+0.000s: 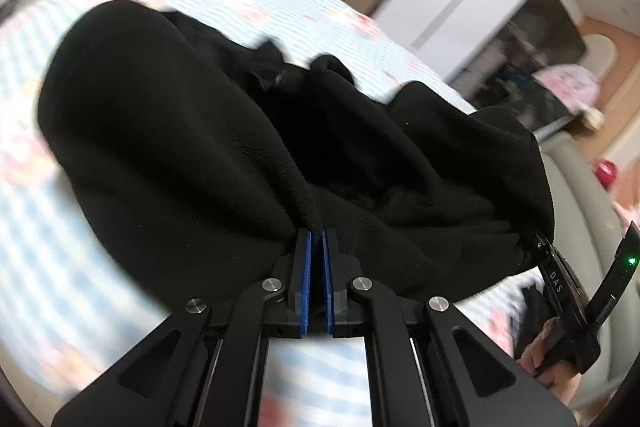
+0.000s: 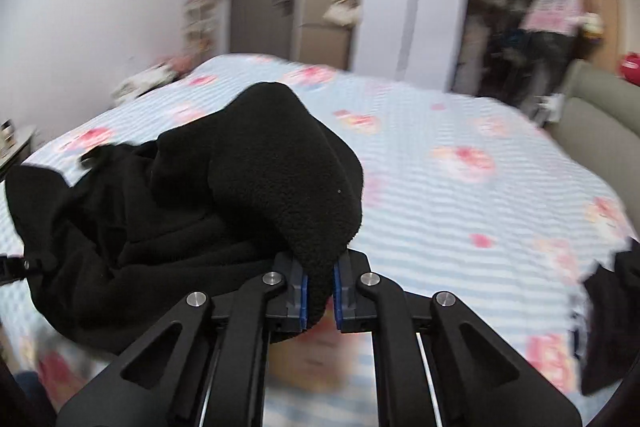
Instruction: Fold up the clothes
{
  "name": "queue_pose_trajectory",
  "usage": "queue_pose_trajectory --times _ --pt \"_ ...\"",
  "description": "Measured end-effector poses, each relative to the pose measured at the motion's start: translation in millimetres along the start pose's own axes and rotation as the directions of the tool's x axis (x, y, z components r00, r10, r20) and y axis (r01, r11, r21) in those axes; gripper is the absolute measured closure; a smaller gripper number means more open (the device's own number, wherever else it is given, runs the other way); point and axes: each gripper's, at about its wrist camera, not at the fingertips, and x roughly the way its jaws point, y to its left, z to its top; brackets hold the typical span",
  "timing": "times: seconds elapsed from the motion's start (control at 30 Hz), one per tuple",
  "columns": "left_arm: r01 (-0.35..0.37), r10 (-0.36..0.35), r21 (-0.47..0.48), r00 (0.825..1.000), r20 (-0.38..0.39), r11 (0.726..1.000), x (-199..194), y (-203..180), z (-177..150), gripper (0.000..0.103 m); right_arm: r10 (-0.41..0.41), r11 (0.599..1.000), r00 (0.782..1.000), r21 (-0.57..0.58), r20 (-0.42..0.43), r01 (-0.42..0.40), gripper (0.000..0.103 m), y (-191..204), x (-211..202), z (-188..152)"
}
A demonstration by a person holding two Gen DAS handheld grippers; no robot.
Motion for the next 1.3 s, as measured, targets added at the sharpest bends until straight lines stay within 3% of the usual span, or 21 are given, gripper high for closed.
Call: queue_pose_trajectory --times 0.1,0.2,0.23,0.3,0.33,0.4,0.5,0.57,0.6,0.63,0.7,0.8,0.87,0.9,0.97,1.0,1.03,1.07,1.1,1.2,1.3 --pt "0.066 -0.066 0.005 0.997 -0.050 0.998 19 -40 -35 0.097 -0.068 0.993 0.998 0.093 -0.004 0.068 0.096 -62 -36 -28" --pt "0.143 -0.135 0.047 0.981 -0.140 0.989 37 -79 -70 0.097 -0.165 0.979 0.986 0.118 -0.025 0.167 0.096 -112 -81 -64" --pt "0.152 -0.140 0.065 0.976 -0.166 0.986 44 -90 -78 0.097 -0.248 0.961 0.969 0.125 -0.017 0.249 0.103 -130 -99 -74" --pt "0.196 -0.173 0.088 0.961 -0.217 0.977 43 -106 -103 0.097 -0.393 0.907 0.919 0.164 0.006 0.387 0.103 -173 -138 -90" --pt "0.220 -0.195 0.078 0.949 -0.246 0.972 43 -110 -113 0.097 -0.424 0.884 0.905 0.206 -0.026 0.420 0.103 -203 -151 -95" --pt "0.246 -0.224 0.039 0.929 -0.296 0.968 51 -115 -128 0.097 -0.337 0.892 0.939 0.298 -0.066 0.341 0.101 -240 -164 -106" --pt "0.207 -0.173 0.097 0.945 -0.278 0.973 40 -129 -138 0.097 -0.200 0.937 0.973 0.267 -0.114 0.224 0.096 -233 -156 -112" --pt "0.208 -0.175 0.117 0.954 -0.243 0.971 31 -135 -130 0.095 -0.076 0.962 0.988 0.253 -0.132 0.108 0.071 -220 -147 -119" --pt "0.202 -0.171 0.132 0.961 -0.218 0.970 28 -137 -123 0.084 -0.028 0.967 0.988 0.246 -0.151 0.065 0.069 -212 -130 -115" --pt "0.189 -0.158 0.156 0.968 -0.192 0.970 25 -143 -114 0.054 0.024 0.971 0.985 0.238 -0.173 0.018 0.069 -195 -123 -117" --pt "0.182 -0.154 0.221 0.978 -0.139 0.958 31 -158 -89 0.018 0.102 0.970 0.975 0.237 -0.199 -0.053 0.069 -167 -105 -117" --pt "0.085 -0.042 0.344 0.990 -0.132 0.935 58 -175 -62 0.017 0.157 0.957 0.963 0.273 -0.219 -0.094 0.060 -157 -89 -127" --pt "-0.068 0.115 0.397 0.989 -0.095 0.915 80 -180 -53 0.017 0.171 0.949 0.956 0.302 -0.239 -0.094 0.057 -158 -77 -128" --pt "-0.130 0.174 0.395 0.982 -0.079 0.909 87 -176 -52 0.017 0.171 0.947 0.952 0.309 -0.254 -0.088 0.057 -164 -66 -125" --pt "-0.181 0.221 0.347 0.972 -0.081 0.920 94 -161 -57 0.017 0.162 0.954 0.947 0.290 -0.277 -0.079 0.056 -163 -64 -121" --pt "-0.181 0.230 0.330 0.966 -0.116 0.927 98 -151 -62 0.017 0.160 0.958 0.949 0.275 -0.270 -0.084 0.052 -161 -63 -116" --pt "-0.187 0.257 0.334 0.950 -0.176 0.924 106 -140 -71 0.018 0.156 0.962 0.952 0.260 -0.263 -0.086 0.039 -157 -60 -113" --pt "-0.196 0.292 0.351 0.924 -0.247 0.916 116 -129 -84 0.019 0.151 0.965 0.952 0.249 -0.265 -0.084 0.031 -155 -52 -108" --pt "-0.199 0.311 0.357 0.905 -0.290 0.913 122 -121 -97 0.020 0.159 0.965 0.948 0.246 -0.274 -0.091 0.031 -149 -41 -105" --pt "-0.189 0.310 0.395 0.912 -0.268 0.899 103 -120 -125 0.025 0.189 0.965 0.933 0.234 -0.307 -0.118 0.033 -130 -13 -96" --pt "-0.092 0.216 0.358 0.920 -0.327 0.929 79 -120 -139 0.043 0.215 0.960 0.911 0.245 -0.353 -0.132 0.032 -109 4 -102"
